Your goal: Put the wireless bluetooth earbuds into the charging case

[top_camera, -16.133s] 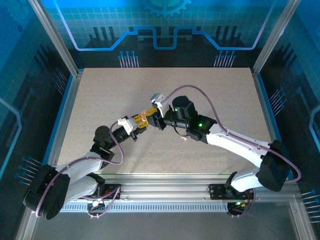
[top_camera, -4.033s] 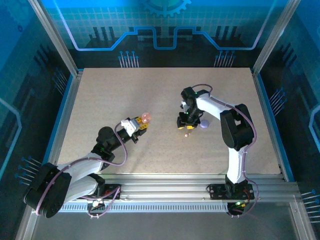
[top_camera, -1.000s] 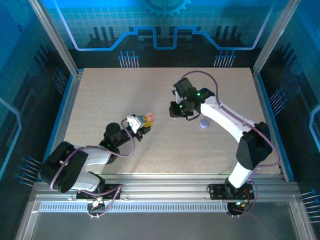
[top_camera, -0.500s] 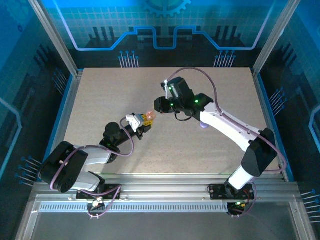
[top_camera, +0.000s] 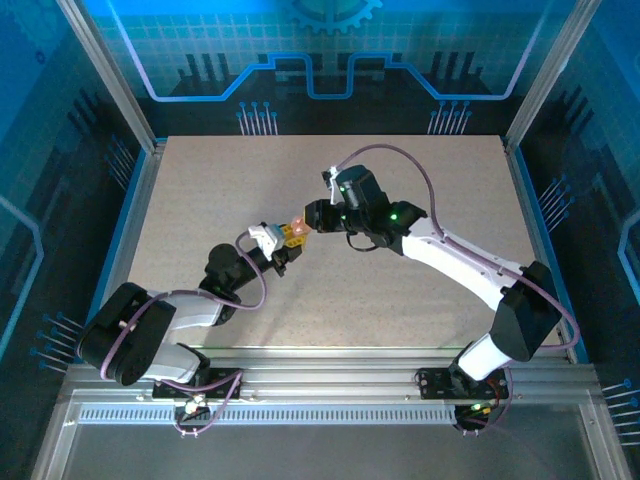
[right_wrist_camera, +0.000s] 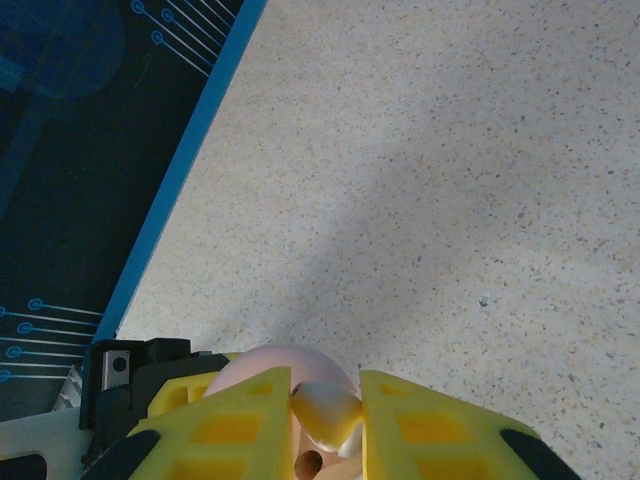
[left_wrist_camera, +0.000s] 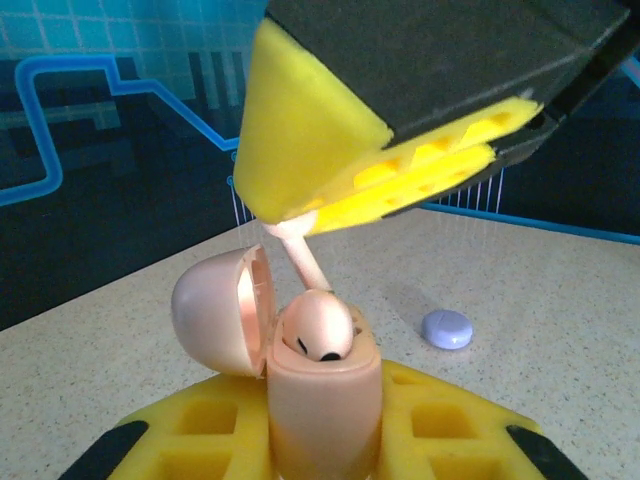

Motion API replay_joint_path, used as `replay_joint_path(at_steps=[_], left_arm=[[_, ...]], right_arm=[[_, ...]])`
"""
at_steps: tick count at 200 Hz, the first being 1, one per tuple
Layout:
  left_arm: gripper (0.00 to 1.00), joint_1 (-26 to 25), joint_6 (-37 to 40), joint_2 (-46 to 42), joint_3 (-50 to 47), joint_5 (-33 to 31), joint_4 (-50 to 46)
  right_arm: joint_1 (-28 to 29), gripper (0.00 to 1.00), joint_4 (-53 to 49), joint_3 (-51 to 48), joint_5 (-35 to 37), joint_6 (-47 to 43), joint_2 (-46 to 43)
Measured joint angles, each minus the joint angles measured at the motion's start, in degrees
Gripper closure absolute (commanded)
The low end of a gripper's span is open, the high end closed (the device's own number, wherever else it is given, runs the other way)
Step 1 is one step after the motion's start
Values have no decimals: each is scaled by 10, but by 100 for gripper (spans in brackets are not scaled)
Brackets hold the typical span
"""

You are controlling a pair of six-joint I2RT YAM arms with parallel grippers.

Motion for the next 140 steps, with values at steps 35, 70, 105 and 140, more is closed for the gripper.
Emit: replay_joint_path(at_steps=[35,70,105,140], left_arm=[[78,0,-13,0,0,-8,8],[78,0,-23,0,0,-17,12],[78,0,-24,0,0,-23,21],[78,0,-30,0,0,-24,27]], right_arm=[[1,79,21,-12,-1,11,-9],[1,79,32,-21,-1,18,-19],[4,79,45,-30,-2,26,-26],[5,79,57,-31,-6,30,-27]])
